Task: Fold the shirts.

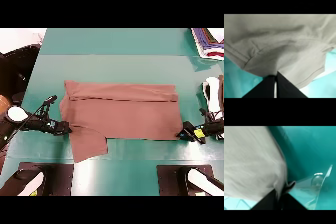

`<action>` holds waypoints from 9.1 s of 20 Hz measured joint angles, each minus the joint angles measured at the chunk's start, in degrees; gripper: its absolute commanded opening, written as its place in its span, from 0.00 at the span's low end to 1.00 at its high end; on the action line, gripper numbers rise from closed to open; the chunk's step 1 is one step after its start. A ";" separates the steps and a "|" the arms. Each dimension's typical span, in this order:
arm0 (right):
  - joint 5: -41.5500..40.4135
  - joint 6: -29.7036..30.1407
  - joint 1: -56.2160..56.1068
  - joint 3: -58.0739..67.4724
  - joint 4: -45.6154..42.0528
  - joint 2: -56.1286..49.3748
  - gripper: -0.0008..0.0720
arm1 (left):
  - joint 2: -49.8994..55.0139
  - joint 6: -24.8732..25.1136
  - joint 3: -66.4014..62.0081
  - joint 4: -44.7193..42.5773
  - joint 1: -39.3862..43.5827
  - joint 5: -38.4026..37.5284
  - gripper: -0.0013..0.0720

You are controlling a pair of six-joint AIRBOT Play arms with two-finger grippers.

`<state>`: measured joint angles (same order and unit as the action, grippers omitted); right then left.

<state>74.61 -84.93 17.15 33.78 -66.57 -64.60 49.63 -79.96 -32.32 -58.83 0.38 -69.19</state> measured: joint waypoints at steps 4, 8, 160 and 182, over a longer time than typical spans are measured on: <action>0.83 0.13 -4.70 1.95 -3.61 3.69 0.04 | -3.37 -0.85 -0.70 -3.50 0.00 -4.92 0.05; 8.04 0.15 -6.56 2.62 -9.86 12.61 0.03 | -11.08 -4.15 -1.09 -4.50 0.00 -12.59 0.05; -12.96 9.90 23.34 72.94 14.03 -15.93 0.03 | 15.93 -7.28 -54.75 -12.33 25.03 11.10 0.05; -4.61 9.90 37.77 37.64 -6.27 5.70 0.92 | 15.93 -7.04 -54.75 -12.33 25.03 10.45 0.05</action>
<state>70.00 -75.02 54.92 71.42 -72.84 -58.89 65.56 -87.00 -87.07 -71.16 25.41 -58.74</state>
